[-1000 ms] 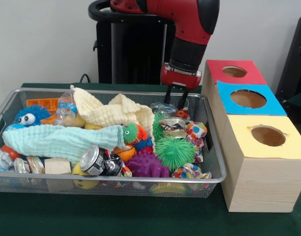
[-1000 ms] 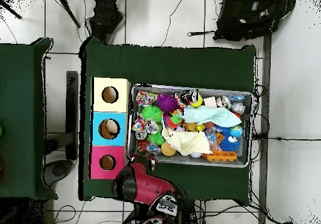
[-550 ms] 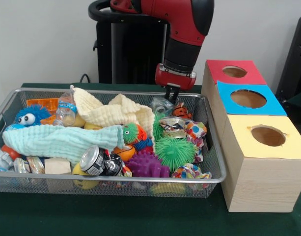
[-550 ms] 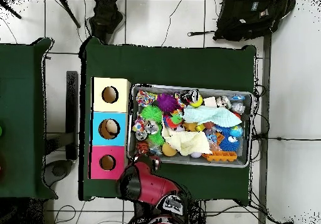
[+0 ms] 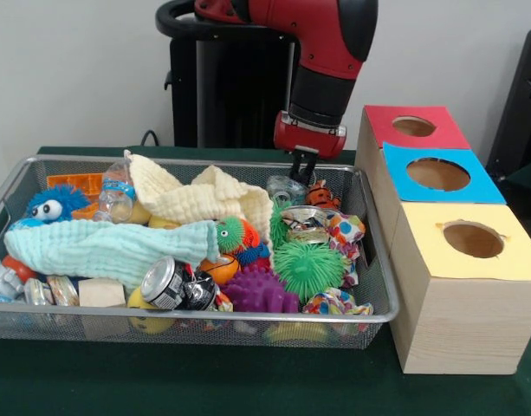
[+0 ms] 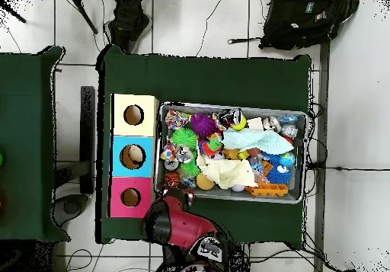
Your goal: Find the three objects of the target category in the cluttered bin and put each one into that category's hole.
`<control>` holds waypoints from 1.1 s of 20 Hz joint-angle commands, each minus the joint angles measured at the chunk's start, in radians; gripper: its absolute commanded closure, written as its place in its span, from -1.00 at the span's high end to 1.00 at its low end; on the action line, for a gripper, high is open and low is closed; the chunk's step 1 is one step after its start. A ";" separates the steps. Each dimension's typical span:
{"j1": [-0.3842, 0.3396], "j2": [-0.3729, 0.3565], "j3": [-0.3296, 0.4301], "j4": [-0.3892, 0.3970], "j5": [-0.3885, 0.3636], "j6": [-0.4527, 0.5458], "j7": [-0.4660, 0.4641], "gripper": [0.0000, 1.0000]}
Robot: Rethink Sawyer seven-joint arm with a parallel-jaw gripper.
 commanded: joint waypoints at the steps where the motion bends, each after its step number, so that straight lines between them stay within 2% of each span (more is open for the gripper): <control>1: 0.024 -0.040 0.050 -0.090 0.101 0.065 0.238 -1.00; 11: 0.046 -0.076 0.032 -0.097 0.148 0.184 0.207 -1.00; 22: 0.027 -0.106 0.033 -0.082 0.127 0.243 0.203 -1.00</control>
